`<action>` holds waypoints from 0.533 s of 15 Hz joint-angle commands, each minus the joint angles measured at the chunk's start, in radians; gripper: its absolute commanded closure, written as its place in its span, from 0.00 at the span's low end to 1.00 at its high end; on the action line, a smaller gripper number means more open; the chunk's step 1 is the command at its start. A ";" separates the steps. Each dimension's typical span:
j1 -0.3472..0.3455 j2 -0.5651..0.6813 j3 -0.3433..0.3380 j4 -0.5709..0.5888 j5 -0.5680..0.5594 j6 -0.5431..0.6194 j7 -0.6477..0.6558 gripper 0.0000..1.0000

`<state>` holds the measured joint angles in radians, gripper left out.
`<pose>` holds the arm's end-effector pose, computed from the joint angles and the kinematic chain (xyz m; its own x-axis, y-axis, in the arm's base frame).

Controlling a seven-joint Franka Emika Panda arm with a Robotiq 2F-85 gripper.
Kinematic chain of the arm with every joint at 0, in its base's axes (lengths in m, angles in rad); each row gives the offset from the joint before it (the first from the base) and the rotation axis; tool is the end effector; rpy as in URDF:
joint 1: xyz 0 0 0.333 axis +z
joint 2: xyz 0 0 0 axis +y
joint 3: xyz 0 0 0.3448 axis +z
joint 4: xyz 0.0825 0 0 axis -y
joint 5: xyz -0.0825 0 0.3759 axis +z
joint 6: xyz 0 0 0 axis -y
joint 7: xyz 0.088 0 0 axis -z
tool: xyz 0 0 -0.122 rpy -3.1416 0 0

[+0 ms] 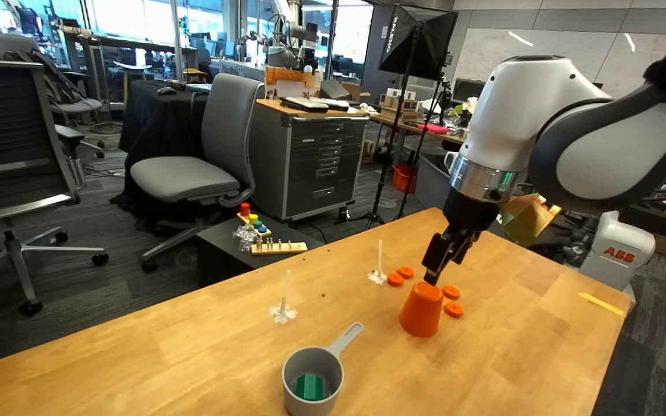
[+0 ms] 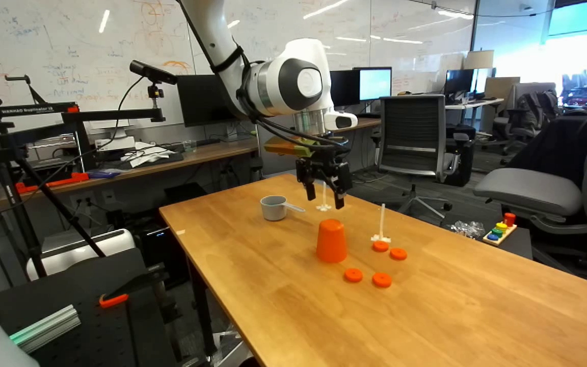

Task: Pick up the green block from the top of the orange cup and put it in the grey cup. Pick up the orange cup from the table, move it to the right, pick up the orange and yellow blocks and put them in the grey cup.

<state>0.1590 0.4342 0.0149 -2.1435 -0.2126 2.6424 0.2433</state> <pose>0.5764 0.1052 0.2213 0.9901 0.1155 0.0794 0.1083 -0.9900 0.0902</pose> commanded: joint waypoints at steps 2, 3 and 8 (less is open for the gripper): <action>-0.012 0.103 0.004 0.129 0.064 -0.057 -0.053 0.00; -0.011 0.122 0.004 0.151 0.070 -0.068 -0.057 0.00; -0.008 0.173 0.011 0.219 0.099 -0.145 -0.057 0.00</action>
<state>0.1540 0.5797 0.0150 -1.9845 -0.1549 2.5656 0.2153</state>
